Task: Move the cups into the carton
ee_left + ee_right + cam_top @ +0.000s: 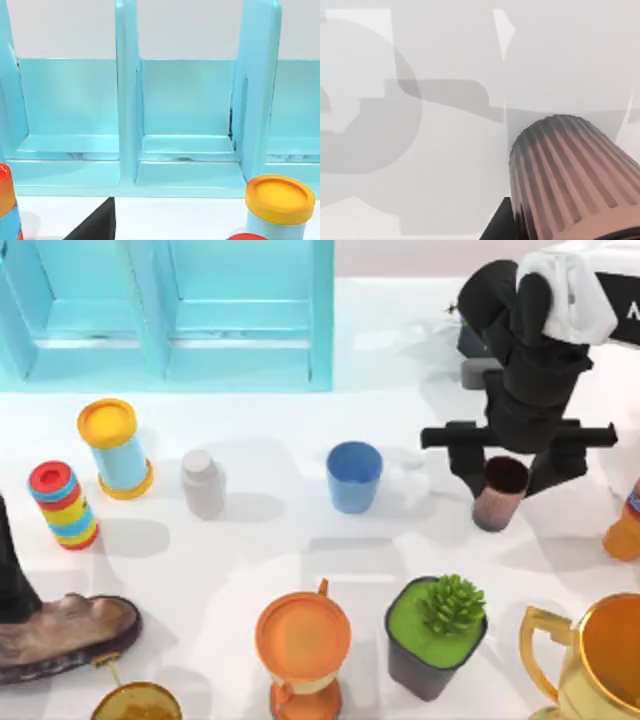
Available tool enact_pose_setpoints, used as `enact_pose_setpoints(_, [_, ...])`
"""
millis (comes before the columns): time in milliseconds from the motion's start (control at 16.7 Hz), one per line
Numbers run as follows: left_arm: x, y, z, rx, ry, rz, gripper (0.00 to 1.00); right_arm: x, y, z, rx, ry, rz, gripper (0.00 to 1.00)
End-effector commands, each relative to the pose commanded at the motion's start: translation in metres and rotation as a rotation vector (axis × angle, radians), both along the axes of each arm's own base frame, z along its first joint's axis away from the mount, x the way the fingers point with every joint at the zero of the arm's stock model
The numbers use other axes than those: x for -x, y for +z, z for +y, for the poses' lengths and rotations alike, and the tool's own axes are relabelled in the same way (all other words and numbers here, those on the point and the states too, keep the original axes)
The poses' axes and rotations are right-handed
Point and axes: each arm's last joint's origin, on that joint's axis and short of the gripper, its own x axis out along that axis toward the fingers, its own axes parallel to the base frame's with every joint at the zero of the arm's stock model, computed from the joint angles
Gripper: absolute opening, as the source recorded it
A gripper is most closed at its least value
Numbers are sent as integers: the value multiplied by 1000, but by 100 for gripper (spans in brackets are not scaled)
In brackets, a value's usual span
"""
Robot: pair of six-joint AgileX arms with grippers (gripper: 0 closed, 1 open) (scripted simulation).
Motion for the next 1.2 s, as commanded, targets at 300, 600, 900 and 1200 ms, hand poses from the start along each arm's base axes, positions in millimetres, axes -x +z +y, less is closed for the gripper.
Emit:
enact_pose_setpoints(300, [0, 0, 0, 0, 0, 0, 100, 0, 0, 0, 0, 0, 0, 0])
enact_pose_setpoints(600, [0, 0, 0, 0, 0, 0, 100, -9, 24, -19, -16, -14, -41, 0])
enact_pose_setpoints(900, [0, 0, 0, 0, 0, 0, 100, -16, 64, -84, 17, -54, -20, 0])
enact_pose_setpoints(1200, [0, 0, 0, 0, 0, 0, 100, 1, 100, -101, 1, -4, -1, 0])
